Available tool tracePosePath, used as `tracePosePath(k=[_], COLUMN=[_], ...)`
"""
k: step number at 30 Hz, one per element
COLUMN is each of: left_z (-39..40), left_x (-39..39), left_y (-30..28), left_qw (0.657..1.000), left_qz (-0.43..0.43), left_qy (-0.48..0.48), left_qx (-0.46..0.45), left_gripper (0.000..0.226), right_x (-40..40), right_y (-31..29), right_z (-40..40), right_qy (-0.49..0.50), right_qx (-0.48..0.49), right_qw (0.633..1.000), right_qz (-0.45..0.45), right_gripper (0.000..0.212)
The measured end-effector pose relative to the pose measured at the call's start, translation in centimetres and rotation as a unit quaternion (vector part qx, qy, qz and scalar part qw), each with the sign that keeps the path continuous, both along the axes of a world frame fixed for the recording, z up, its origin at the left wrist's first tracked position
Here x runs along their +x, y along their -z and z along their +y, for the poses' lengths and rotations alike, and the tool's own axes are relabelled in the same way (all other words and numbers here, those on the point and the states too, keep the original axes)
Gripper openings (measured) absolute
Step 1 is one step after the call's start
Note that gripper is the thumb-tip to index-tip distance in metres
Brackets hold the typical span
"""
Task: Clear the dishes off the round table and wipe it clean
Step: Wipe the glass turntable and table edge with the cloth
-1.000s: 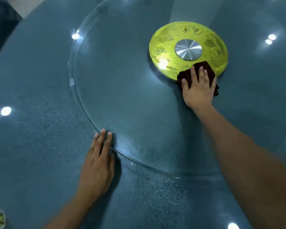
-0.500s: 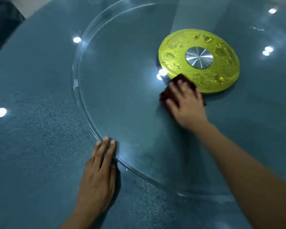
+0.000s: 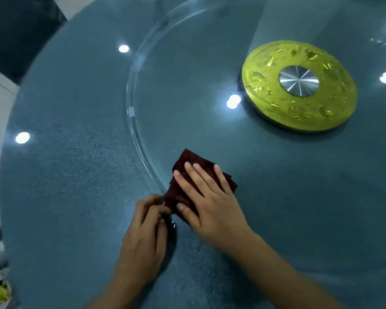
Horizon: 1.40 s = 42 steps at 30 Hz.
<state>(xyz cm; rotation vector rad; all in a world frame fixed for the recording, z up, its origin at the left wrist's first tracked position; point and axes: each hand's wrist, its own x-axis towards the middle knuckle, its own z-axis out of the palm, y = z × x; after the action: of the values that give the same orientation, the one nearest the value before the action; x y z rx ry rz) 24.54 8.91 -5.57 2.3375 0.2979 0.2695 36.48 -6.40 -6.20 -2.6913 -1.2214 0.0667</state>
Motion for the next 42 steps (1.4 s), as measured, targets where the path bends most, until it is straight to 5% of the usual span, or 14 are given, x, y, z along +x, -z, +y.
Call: tracePosePath(k=[2, 5, 8, 11, 14, 19, 23, 26, 28, 30, 35, 37, 42], left_z=[1.0, 3.2, 6.1, 8.9, 10.3, 9.4, 9.3, 9.1, 8.7, 8.3, 6.4, 5.5, 4.7], left_x=[0.7, 3.4, 6.6, 9.0, 9.4, 8.5, 8.1, 7.8, 7.5, 7.1, 5.6, 5.0, 4.2], left_y=[-0.1, -0.3, -0.5, 0.6, 1.4, 1.9, 1.9, 1.7, 1.7, 1.9, 1.9, 1.9, 1.8], left_qw=[1.0, 0.996, 0.991, 0.983, 0.975, 0.982, 0.981, 0.978, 0.976, 0.978, 0.987, 0.99, 0.989], left_qz=[-0.022, -0.027, 0.009, 0.045, 0.075, 0.077, 0.074, 0.081, 0.088, 0.084, 0.049, 0.04, 0.011], left_qy=[-0.009, -0.04, -0.048, 0.002, 0.054, 0.048, 0.057, 0.053, 0.047, 0.043, 0.04, 0.035, 0.049], left_qx=[0.017, 0.078, 0.122, 0.179, 0.203, 0.168, 0.171, 0.187, 0.195, 0.188, 0.148, 0.131, 0.139], left_gripper=[0.026, 0.034, 0.048, 0.052, 0.059, 0.06, 0.053, 0.055, 0.056, 0.057, 0.056, 0.056, 0.047], right_x=[2.8, 11.1, 20.2, 25.1, 24.5, 11.3, -0.7, -2.2, 0.9, 6.2, 18.1, 18.1, 6.5], right_y=[0.3, 0.7, 0.5, -0.1, -0.3, 0.4, 0.6, 0.2, 0.0, 0.6, 0.1, 0.1, 1.2], right_z=[-2.0, -6.8, -12.7, -15.1, -12.5, -2.7, 3.1, 2.4, -0.6, -4.8, -10.5, -6.9, 4.5], right_qy=[0.012, 0.162, 0.368, 0.459, 0.417, 0.179, 0.039, -0.044, -0.029, 0.114, 0.429, 0.415, 0.129], right_qx=[-0.003, -0.004, 0.009, -0.004, 0.002, 0.017, 0.029, 0.006, -0.001, 0.01, 0.015, 0.021, 0.036], right_qw=[1.0, 0.986, 0.93, 0.887, 0.908, 0.984, 0.999, 0.999, 1.0, 0.993, 0.903, 0.909, 0.991], right_qz=[-0.004, -0.027, 0.005, 0.046, 0.035, -0.022, 0.001, -0.001, 0.006, -0.007, 0.03, 0.021, -0.023], right_gripper=[0.063, 0.065, 0.073, 0.073, 0.072, 0.065, 0.063, 0.065, 0.063, 0.061, 0.07, 0.071, 0.061])
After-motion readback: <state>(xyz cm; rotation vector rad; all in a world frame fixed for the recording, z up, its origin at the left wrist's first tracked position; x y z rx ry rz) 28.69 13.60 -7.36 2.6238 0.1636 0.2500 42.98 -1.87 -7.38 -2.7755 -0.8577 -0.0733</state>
